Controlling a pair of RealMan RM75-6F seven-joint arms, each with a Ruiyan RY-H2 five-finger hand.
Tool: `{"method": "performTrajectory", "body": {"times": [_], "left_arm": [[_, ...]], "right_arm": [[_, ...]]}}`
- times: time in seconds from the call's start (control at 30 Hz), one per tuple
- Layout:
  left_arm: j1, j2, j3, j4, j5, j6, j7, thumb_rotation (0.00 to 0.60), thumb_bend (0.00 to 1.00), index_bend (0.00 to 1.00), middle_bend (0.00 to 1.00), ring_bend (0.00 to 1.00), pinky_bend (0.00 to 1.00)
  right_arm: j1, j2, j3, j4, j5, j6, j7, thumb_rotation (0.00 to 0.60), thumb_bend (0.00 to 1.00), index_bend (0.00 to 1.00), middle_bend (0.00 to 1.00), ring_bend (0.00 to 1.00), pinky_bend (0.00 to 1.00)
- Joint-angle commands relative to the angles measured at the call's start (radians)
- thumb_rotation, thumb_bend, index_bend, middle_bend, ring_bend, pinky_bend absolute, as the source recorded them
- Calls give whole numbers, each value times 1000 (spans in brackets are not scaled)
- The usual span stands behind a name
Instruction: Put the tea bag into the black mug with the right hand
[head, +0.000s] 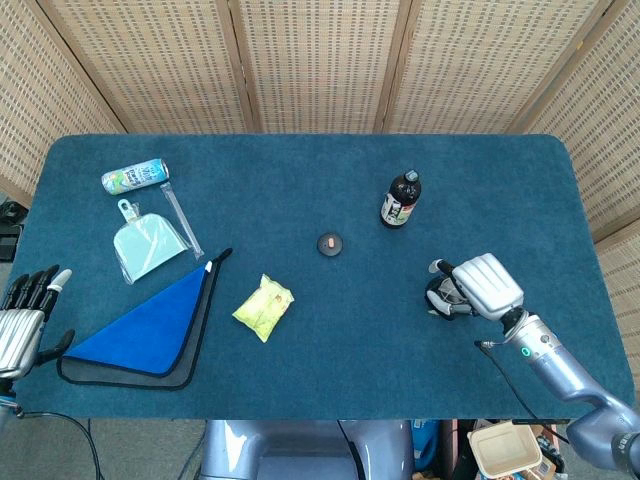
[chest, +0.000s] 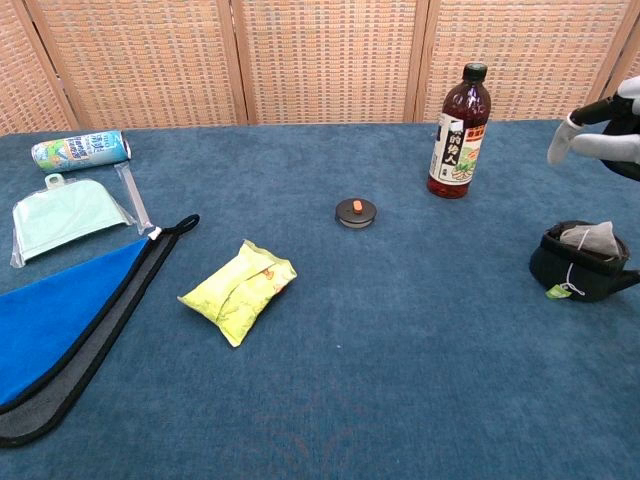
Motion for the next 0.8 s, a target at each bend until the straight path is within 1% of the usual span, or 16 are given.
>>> {"method": "performTrajectory", "body": {"times": [0.03,0.17,0.3,0.4,0.67,0.8], "left_arm": [[-1,3,-2,-2,0,2,2,600,377,0,0,0,0],[-4,7,-6,-8,1,4,7,600,377,0,0,0,0],[-8,18,-8,-21,5,4,14,600,378,0,0,0,0],[-12,26,-11,-31,3,1,20,600,378,0,0,0,0],[-19,37,-14,-53,4,-4,38,600,378,0,0,0,0],[-23,43,-14,-63,3,-9,45,600,377,0,0,0,0]], "right_arm": [[12,34,2,-12,14,-34,34,7,706,337,839,898,916],[26,69,2,-22,25,-75,72,4,845,337,895,928,927],[39,99,-6,-27,24,-118,117,0,942,337,928,946,944],[48,112,-18,-31,18,-153,158,0,988,337,949,959,954],[77,124,-43,-19,-6,-227,234,0,1000,337,991,986,979],[90,120,-51,-8,-16,-251,246,0,1000,338,997,988,981]]}}
